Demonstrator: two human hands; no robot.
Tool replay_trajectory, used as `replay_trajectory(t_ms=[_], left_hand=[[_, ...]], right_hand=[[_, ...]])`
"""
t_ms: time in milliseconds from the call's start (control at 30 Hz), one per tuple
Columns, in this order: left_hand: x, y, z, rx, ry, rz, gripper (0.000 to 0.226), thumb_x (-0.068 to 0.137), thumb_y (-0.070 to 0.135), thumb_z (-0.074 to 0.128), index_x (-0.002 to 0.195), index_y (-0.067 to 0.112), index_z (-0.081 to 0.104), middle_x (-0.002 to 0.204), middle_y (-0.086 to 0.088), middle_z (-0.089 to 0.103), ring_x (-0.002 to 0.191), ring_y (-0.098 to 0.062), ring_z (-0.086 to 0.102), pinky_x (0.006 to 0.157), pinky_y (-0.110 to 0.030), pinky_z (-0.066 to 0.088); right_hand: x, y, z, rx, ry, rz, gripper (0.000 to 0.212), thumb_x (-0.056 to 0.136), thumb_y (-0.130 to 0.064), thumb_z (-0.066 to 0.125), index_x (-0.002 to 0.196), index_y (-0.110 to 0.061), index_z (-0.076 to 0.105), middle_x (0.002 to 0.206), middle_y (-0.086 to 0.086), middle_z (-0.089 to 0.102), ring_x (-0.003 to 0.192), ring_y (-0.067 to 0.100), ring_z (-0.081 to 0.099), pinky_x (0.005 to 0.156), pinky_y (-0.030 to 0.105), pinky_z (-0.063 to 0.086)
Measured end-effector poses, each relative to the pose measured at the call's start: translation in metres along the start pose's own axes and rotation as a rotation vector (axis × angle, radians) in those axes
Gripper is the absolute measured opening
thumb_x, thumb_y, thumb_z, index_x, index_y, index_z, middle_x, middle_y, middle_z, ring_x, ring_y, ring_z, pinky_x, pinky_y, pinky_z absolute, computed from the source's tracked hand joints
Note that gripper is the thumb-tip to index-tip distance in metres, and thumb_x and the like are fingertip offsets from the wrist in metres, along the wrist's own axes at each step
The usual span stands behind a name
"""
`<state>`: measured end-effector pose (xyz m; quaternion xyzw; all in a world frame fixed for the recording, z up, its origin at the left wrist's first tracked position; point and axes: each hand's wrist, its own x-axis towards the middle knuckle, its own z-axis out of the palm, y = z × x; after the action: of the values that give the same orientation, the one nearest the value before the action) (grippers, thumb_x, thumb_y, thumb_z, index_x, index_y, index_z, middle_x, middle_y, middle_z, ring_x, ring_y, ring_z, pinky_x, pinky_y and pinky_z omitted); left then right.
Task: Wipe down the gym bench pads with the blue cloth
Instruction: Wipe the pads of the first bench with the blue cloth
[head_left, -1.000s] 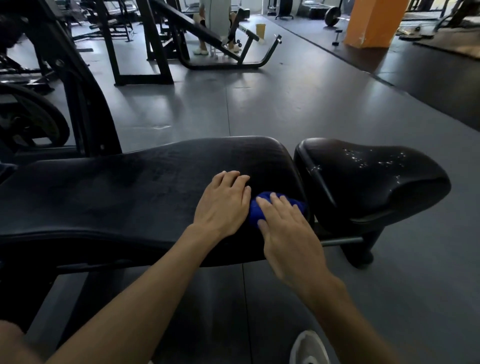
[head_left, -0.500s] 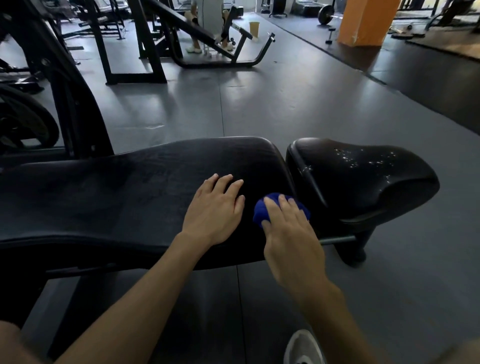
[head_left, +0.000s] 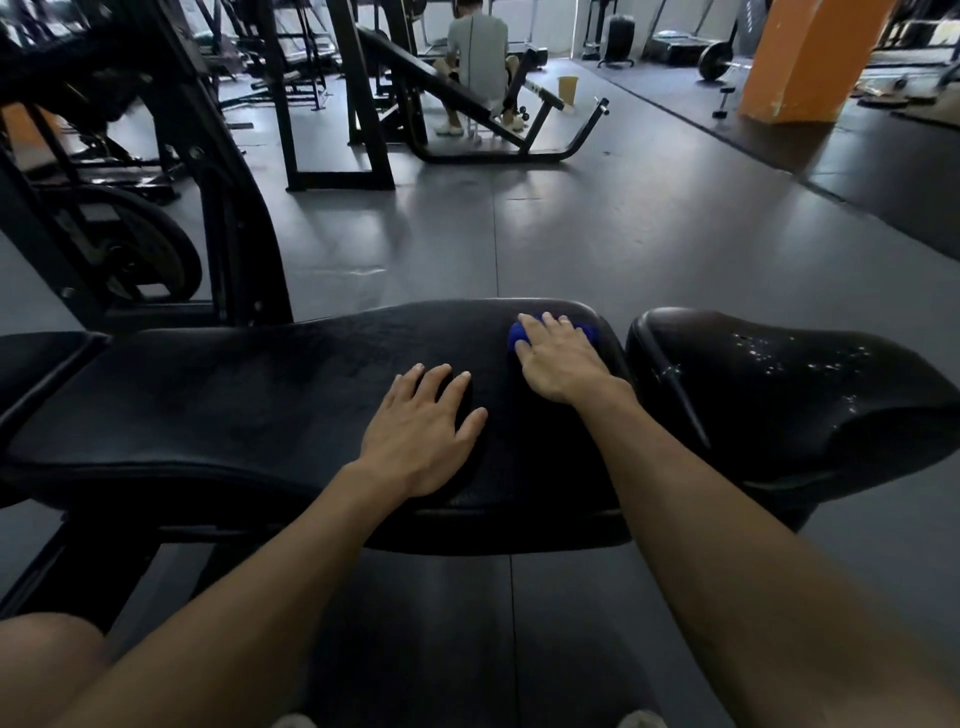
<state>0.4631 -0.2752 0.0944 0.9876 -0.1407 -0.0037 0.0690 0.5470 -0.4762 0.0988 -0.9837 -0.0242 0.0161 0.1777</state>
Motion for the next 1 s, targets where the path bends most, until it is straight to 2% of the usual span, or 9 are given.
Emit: replay_trajectory(t_ms=[267, 433, 567, 733, 833, 1000], left_hand=[[-0.009, -0.001, -0.006, -0.078, 0.103, 0.034, 0.047, 0.11, 0.03, 0.033, 0.153, 0.015, 0.041, 0.162, -0.01, 0.034, 0.152, -0.026, 0.023, 0.125, -0.033, 0.01], [-0.024, -0.006, -0.003, -0.131, 0.096, 0.004, 0.048, 0.108, 0.026, 0.036, 0.154, 0.015, 0.04, 0.161, -0.009, 0.035, 0.152, -0.025, 0.024, 0.126, -0.036, 0.018], [-0.035, 0.001, -0.003, -0.132, 0.129, -0.008, 0.046, 0.109, 0.027, 0.036, 0.153, 0.014, 0.043, 0.16, -0.01, 0.038, 0.151, -0.026, 0.026, 0.126, -0.037, 0.019], [-0.043, 0.015, 0.003, -0.045, 0.147, -0.011, 0.05, 0.107, 0.042, 0.039, 0.15, 0.017, 0.046, 0.156, -0.012, 0.043, 0.148, -0.03, 0.033, 0.125, -0.044, 0.023], [-0.049, 0.031, 0.006, 0.005, 0.146, -0.01, 0.053, 0.105, 0.048, 0.034, 0.148, 0.02, 0.048, 0.153, -0.012, 0.046, 0.145, -0.033, 0.036, 0.121, -0.052, 0.027], [-0.064, 0.071, 0.004, 0.041, 0.097, 0.082, 0.047, 0.107, 0.046, 0.031, 0.144, 0.022, 0.048, 0.156, -0.009, 0.042, 0.147, -0.034, 0.031, 0.119, -0.058, 0.026]], right_hand=[[-0.055, -0.031, 0.013, 0.005, -0.085, -0.258, 0.053, 0.108, -0.041, 0.028, 0.159, -0.031, 0.021, 0.168, 0.002, 0.012, 0.155, 0.021, 0.006, 0.126, 0.041, 0.003], [-0.114, -0.038, 0.018, 0.008, -0.053, -0.344, 0.052, 0.108, -0.043, 0.027, 0.158, -0.033, 0.022, 0.168, -0.001, 0.015, 0.155, 0.018, 0.008, 0.127, 0.039, 0.006], [-0.162, -0.032, 0.023, -0.04, 0.067, -0.424, 0.049, 0.107, -0.044, 0.029, 0.155, -0.033, 0.028, 0.165, -0.002, 0.026, 0.153, 0.017, 0.016, 0.126, 0.036, 0.01], [-0.199, -0.002, 0.018, -0.041, 0.148, -0.437, 0.049, 0.107, -0.039, 0.038, 0.154, -0.033, 0.031, 0.162, -0.004, 0.031, 0.152, 0.014, 0.019, 0.124, 0.03, 0.008], [-0.208, 0.021, 0.014, -0.035, 0.179, -0.426, 0.049, 0.106, -0.033, 0.042, 0.154, -0.029, 0.034, 0.161, -0.002, 0.035, 0.151, 0.016, 0.023, 0.126, 0.034, 0.014], [-0.212, 0.047, 0.011, 0.033, 0.233, -0.361, 0.048, 0.103, -0.018, 0.052, 0.15, -0.022, 0.042, 0.156, 0.005, 0.042, 0.148, 0.021, 0.031, 0.123, 0.041, 0.026]])
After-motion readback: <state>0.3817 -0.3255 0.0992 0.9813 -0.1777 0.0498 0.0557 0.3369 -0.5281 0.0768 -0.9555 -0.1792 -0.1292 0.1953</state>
